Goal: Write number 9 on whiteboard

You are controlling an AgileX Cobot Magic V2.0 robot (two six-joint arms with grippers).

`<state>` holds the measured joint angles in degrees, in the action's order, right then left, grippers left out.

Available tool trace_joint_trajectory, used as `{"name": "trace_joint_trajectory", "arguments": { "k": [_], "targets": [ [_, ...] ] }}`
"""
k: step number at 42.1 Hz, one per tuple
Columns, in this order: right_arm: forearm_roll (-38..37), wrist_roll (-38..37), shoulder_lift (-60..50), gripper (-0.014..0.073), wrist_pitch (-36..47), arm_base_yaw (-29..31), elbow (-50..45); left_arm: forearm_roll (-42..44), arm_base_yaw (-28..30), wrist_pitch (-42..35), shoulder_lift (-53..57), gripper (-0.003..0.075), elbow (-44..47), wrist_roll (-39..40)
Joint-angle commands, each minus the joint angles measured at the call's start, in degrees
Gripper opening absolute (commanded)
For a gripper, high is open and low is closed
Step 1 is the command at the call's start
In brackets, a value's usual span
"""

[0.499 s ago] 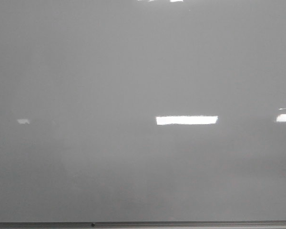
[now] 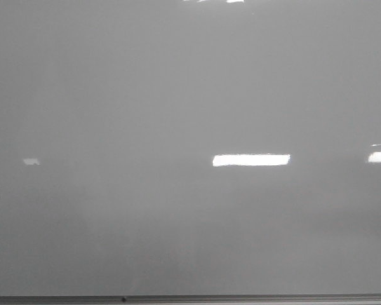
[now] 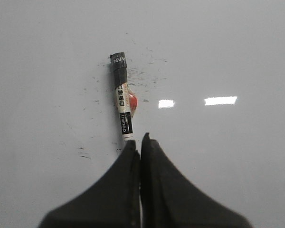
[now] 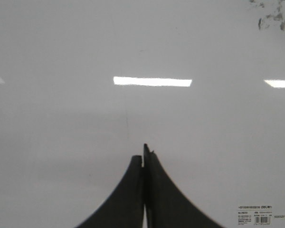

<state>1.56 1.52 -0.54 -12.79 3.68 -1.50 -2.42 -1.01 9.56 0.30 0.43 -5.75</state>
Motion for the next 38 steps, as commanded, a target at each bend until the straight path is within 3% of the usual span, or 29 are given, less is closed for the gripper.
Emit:
{"name": "trace_joint_trajectory", "arguments": {
  "k": [1, 25, 34, 38],
  "targets": [
    [-0.61, 0.18, -1.12, -0.007, 4.19, 0.39, 0.14, -0.39, -0.01, -5.16, 1.07, -0.0019, 0.03, 0.56],
    [-0.61, 0.18, -1.12, -0.007, 5.52, 0.31, 0.14, -0.39, -0.01, -5.16, 1.07, -0.0019, 0.03, 0.56],
    [-0.27, 0.18, -1.12, -0.007, 10.93, 0.26, 0.4, -0.39, -0.01, -9.04, 1.07, -0.0019, 0.03, 0.56],
    [-0.27, 0.18, -1.12, -0.007, 9.62, 0.26, 3.08, -1.76, -0.01, -13.77, 1.07, -0.0019, -1.26, 0.56]
  ]
}}
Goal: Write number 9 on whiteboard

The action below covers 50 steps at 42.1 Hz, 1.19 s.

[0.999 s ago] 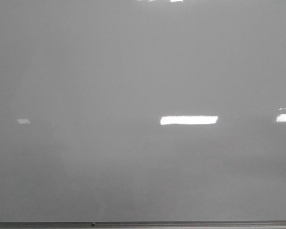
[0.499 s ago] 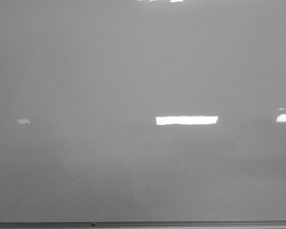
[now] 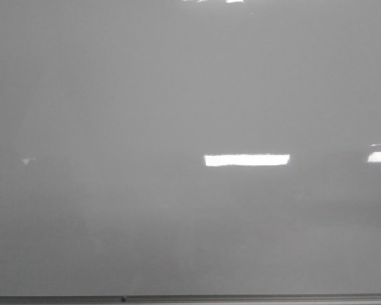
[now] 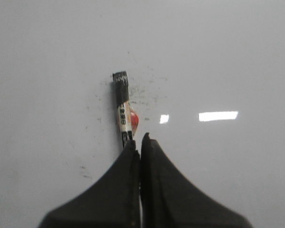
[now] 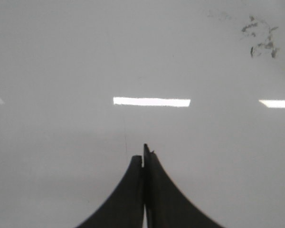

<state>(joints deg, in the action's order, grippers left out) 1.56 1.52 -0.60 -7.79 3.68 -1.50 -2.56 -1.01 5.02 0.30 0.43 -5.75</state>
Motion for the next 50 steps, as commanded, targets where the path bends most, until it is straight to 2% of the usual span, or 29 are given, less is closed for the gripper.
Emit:
{"name": "trace_joint_trajectory", "arguments": {
  "k": [1, 6, 15, 22, 29, 31, 34, 40, 42, 45, 50],
  "targets": [
    [-0.27, 0.18, -1.07, -0.007, 3.82, 0.26, 3.75, -2.04, -0.01, -9.62, 1.07, -0.0019, -2.04, 0.56],
    [-0.27, 0.18, -0.89, -0.007, -1.74, 0.26, 10.99, -1.78, -0.01, -8.11, 0.33, -0.0019, -8.61, 0.56],
    [0.08, 0.18, 6.55, -0.007, -10.19, 0.26, 22.48, -1.26, -0.01, 2.65, -8.55, -0.0019, -19.99, 0.56],
    [0.43, 0.18, 14.44, -0.007, -11.1, 0.25, 26.41, -1.26, -0.01, 2.23, -15.9, -0.0019, -22.21, 0.56],
    [0.43, 0.18, 16.85, -0.0064, -10.97, 0.25, 26.62, -1.61, -0.01, 2.53, -17.38, -0.0003, -22.21, 0.56],
    [0.43, 0.18, 16.85, -0.0036, -11.11, 0.25, 26.62, -1.61, -0.01, 2.3, -17.38, 0.0039, -22.21, 0.56],
    [0.43, 0.18, 16.85, 0.0049, -11.0, 0.25, 26.62, -1.61, -0.01, 2.22, -17.38, 0.0177, -22.21, 0.56],
    [0.43, 0.18, 16.85, 0.0333, -10.15, 0.25, 26.62, -1.61, -0.01, 2.22, -17.38, 0.0532, -22.21, 0.56],
    [0.43, 0.18, 16.85, 0.043, -9.98, 0.25, 26.62, -1.61, -0.01, 2.22, -17.38, 0.0609, -22.21, 0.56],
    [0.43, 0.18, 16.85, 0.0514, -9.79, 0.25, 26.62, -2.7, -0.01, 2.06, -17.38, 0.0671, -22.09, 0.56],
    [0.43, 0.18, 16.85, 0.0549, -9.72, 0.2, 26.62, -3.66, -0.12, 2.64, -19.92, 0.0673, -22.79, 0.56]
  ]
}}
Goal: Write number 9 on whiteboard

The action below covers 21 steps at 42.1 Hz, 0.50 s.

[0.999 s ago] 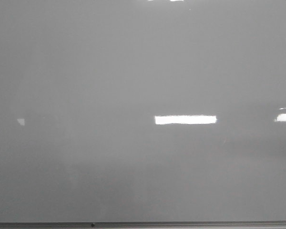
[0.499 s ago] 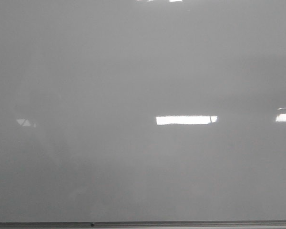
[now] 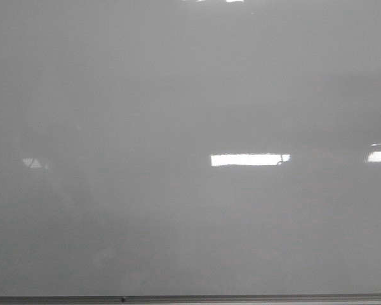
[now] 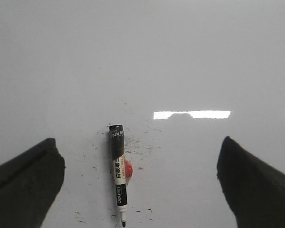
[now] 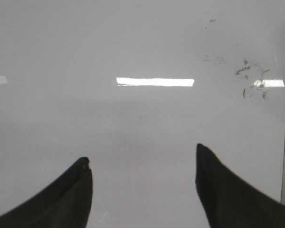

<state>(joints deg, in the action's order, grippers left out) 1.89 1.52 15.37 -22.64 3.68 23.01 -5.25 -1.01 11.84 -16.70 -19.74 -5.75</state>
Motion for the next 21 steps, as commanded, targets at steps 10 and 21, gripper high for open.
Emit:
{"name": "trace_joint_trajectory", "arguments": {
  "k": [10, 21],
  "targets": [
    [0.1, 0.18, 0.89, 0.0549, 5.55, 0.2, 2.11, -2.17, 0.0, 1.99, -22.17, 0.0672, -8.7, 0.56],
    [0.1, 0.18, 0.89, 0.0549, 5.55, 0.2, 2.11, -1.94, 2.45, -2.95, -43.37, 0.0672, -13.07, 4.39]
  ]
}}
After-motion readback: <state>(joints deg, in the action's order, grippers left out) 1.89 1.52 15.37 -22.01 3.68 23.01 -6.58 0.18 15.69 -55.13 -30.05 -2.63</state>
